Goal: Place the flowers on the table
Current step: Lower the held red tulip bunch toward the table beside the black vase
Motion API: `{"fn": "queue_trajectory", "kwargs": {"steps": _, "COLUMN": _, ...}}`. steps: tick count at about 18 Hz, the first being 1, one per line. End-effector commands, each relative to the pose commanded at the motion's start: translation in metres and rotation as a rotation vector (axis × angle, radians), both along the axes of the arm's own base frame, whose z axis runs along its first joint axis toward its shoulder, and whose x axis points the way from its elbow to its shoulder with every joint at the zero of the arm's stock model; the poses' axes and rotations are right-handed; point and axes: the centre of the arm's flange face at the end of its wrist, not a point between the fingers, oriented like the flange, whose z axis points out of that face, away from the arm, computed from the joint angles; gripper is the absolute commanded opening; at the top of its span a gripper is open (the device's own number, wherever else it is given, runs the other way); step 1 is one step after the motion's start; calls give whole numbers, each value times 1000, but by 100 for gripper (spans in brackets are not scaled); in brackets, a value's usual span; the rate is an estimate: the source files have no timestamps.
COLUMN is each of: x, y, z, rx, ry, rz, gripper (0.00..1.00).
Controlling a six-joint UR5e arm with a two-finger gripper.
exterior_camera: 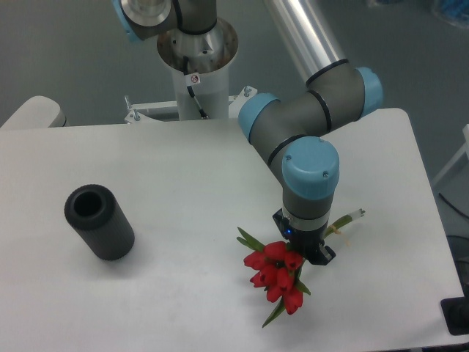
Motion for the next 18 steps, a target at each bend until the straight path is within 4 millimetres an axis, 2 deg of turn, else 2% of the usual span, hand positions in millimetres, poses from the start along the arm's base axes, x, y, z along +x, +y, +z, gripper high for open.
{"fn": "queue_trajectory", "kwargs": {"steps": 9, "x": 20, "y": 9, "z": 0, "rx": -5, "ry": -15, "rz": -5, "gripper": 0}}
{"fn": "queue_trajectory", "kwargs": {"steps": 12, "x": 33, "y": 13, "z": -8, "rx": -36, "ry": -30, "rz": -16, "gripper": 0}}
{"fn": "queue_trajectory", "kwargs": {"steps": 14, "x": 50, "y": 12, "z": -13, "rx": -52, "ry": -41, "rz": -26, "gripper": 0}}
{"fn": "queue_trajectory", "kwargs": {"steps": 18, "x": 75, "y": -5, "z": -22, "rx": -74, "ry": -64, "rz": -31, "gripper": 0}}
